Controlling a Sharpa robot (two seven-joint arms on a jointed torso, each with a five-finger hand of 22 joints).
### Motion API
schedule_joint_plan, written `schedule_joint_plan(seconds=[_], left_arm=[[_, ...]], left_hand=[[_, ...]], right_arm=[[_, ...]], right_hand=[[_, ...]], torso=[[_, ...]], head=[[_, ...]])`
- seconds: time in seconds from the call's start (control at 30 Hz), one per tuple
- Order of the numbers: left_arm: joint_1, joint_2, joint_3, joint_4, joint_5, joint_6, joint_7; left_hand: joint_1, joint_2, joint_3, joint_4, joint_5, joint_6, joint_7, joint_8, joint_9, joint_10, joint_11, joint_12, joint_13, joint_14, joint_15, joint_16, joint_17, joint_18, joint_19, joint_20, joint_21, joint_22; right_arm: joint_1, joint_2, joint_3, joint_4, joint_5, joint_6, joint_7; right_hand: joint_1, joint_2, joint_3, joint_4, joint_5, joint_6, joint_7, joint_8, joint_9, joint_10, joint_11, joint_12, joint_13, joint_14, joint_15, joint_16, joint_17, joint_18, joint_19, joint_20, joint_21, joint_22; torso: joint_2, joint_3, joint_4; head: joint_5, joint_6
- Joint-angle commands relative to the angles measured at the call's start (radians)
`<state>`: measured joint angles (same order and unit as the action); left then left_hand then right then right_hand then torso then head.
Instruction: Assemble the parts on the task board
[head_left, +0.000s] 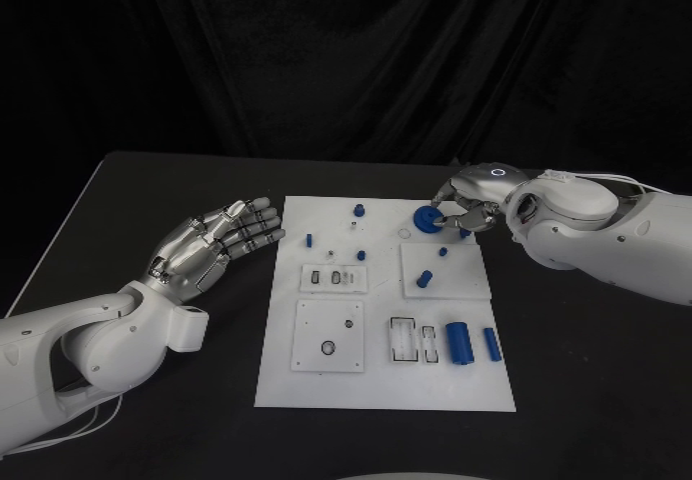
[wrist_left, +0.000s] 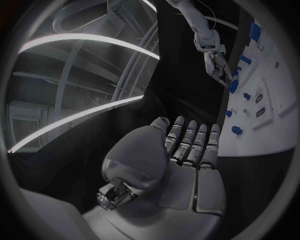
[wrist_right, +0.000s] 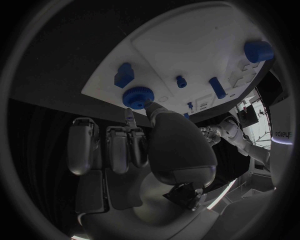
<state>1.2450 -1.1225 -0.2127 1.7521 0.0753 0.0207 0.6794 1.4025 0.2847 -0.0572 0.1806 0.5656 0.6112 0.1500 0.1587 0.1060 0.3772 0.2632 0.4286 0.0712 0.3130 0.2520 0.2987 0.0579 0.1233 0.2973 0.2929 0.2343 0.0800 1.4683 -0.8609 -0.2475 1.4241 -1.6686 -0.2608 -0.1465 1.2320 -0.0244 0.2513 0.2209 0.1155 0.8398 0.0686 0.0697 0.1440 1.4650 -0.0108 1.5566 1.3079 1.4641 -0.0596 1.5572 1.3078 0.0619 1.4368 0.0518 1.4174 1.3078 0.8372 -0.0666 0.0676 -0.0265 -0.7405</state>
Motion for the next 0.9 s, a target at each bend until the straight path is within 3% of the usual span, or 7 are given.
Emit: schedule_joint_plan(seconds=[0.03,0.4,0.6,0.9], left_arm=[[-0.002,0.002,0.001,0.000,0.004,0.016,0.027],[-0.002,0.004,0.001,-0.003,0.004,0.018,0.023],[-0.002,0.007,0.001,-0.005,0.004,0.020,0.021],[-0.003,0.010,0.001,-0.008,0.004,0.022,0.017]], left_hand=[[-0.005,0.000,0.008,-0.002,0.007,0.002,0.008,0.004,0.000,0.001,0.005,0.007,0.001,-0.002,0.005,0.004,0.000,-0.019,0.009,-0.001,0.005,0.000],[-0.005,0.000,0.009,-0.002,0.007,0.003,0.008,0.004,0.000,0.001,0.005,0.007,0.001,-0.003,0.005,0.003,0.000,-0.019,0.009,-0.002,0.005,-0.001],[-0.005,0.000,0.009,-0.002,0.007,0.003,0.008,0.004,0.000,0.001,0.005,0.007,0.001,-0.003,0.005,0.003,0.000,-0.019,0.009,-0.002,0.005,-0.001],[-0.006,-0.001,0.011,-0.003,0.007,0.003,0.009,0.004,-0.001,0.002,0.006,0.008,0.001,-0.004,0.005,0.003,0.000,-0.020,0.008,-0.002,0.004,-0.001]], right_arm=[[-0.003,0.002,0.000,-0.002,-0.001,-0.004,-0.011],[-0.004,0.019,0.001,-0.016,-0.001,0.010,-0.023],[-0.007,0.030,0.001,-0.030,-0.001,0.029,-0.032],[-0.018,0.044,0.001,-0.048,-0.001,0.043,-0.035]], right_hand=[[-0.011,0.000,-0.001,0.008,-0.004,0.008,0.002,0.004,0.000,0.075,0.002,0.001,0.241,0.094,-0.001,-0.004,0.241,-0.014,0.004,0.001,-0.003,0.146],[-0.017,0.002,-0.004,0.011,-0.004,0.005,0.005,0.001,-0.001,0.062,0.005,-0.005,0.231,0.087,0.002,-0.014,0.229,-0.010,-0.007,0.003,-0.018,0.137],[0.018,0.000,0.009,-0.025,0.031,-0.020,0.006,-0.005,-0.007,0.042,0.007,-0.014,0.218,0.079,0.005,-0.026,0.216,-0.005,-0.022,0.007,-0.037,0.129],[0.051,-0.008,0.020,-0.059,0.029,-0.030,0.007,-0.003,-0.010,0.032,0.008,-0.018,0.211,0.074,0.006,-0.035,0.209,-0.002,-0.029,0.008,-0.049,0.125]], torso=[[0.000,0.0003,-0.0002],[-0.001,-0.0004,-0.0006],[0.000,-0.0003,-0.0009],[-0.001,-0.0001,-0.0001]], head=[[0.000,-0.001],[0.002,-0.005],[0.003,-0.006],[0.002,-0.009]])
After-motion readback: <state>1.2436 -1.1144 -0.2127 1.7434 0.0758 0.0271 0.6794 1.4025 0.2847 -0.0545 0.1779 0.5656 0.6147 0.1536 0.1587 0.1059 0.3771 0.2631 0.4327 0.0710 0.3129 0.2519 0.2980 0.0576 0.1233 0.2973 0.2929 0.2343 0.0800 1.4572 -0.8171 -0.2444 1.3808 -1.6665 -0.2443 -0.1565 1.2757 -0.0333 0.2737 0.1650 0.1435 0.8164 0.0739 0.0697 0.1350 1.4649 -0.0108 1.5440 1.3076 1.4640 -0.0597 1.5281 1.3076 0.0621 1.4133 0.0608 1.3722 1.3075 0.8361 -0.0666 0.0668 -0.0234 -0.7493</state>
